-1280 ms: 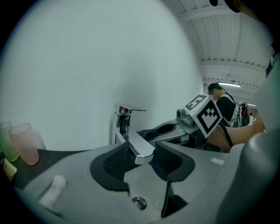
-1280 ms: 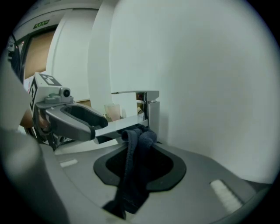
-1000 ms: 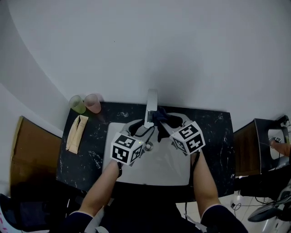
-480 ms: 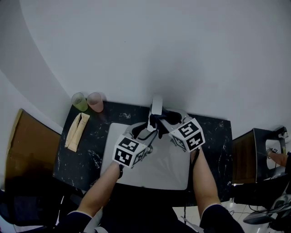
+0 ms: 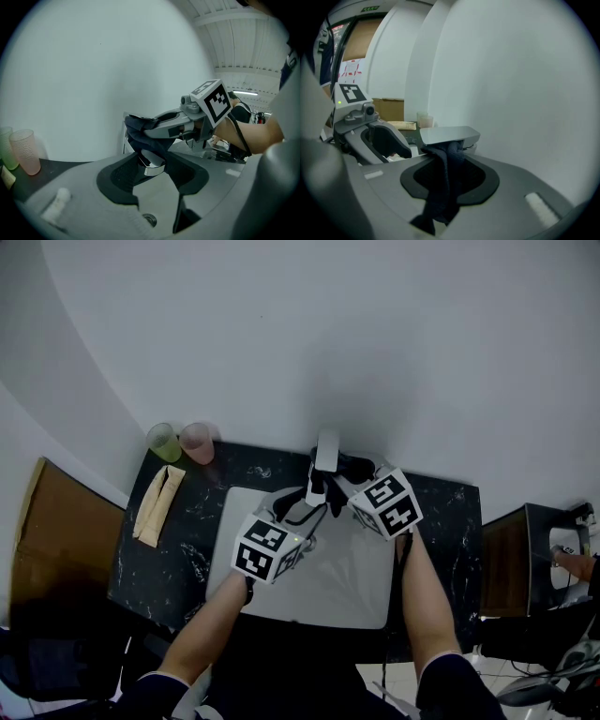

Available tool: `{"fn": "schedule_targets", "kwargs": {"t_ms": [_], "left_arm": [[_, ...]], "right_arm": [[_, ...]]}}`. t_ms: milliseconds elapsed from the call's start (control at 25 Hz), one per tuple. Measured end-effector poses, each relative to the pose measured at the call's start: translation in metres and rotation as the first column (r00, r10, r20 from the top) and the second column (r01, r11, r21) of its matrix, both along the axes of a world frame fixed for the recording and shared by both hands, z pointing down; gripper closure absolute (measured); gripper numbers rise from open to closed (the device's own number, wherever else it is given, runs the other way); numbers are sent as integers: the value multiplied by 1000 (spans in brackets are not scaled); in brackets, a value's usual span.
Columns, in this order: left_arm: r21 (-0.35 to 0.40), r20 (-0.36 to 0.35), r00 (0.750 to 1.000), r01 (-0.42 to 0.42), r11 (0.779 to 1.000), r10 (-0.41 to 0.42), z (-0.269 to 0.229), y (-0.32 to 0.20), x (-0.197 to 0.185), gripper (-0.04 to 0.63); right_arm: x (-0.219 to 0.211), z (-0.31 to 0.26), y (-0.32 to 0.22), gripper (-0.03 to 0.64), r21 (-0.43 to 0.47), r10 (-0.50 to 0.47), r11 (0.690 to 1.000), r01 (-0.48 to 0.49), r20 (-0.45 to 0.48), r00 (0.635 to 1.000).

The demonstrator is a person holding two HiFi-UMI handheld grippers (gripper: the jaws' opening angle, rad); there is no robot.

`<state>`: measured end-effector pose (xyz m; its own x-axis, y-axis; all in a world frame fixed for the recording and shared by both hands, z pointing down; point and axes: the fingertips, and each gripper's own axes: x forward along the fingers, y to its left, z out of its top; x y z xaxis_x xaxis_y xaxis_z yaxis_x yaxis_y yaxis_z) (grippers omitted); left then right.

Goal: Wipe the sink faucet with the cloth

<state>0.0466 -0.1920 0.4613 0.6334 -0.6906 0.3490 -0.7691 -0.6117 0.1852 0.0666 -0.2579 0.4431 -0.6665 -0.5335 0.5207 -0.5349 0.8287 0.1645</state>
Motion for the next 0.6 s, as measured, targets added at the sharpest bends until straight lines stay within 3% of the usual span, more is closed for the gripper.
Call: {"fn": "schedule_targets", "kwargs": {"t_ms": [200,600], "left_arm": [[-7,16,1000,-3,1000,3,2,1,0,396],[-13,76,997,-20,1000,21,3,7,0,400]], "right_arm": [[-6,0,10,518,-40,-76,996,74,-33,997],[-8,2,36,518,-131,-107,986,103,-20,994]]}}
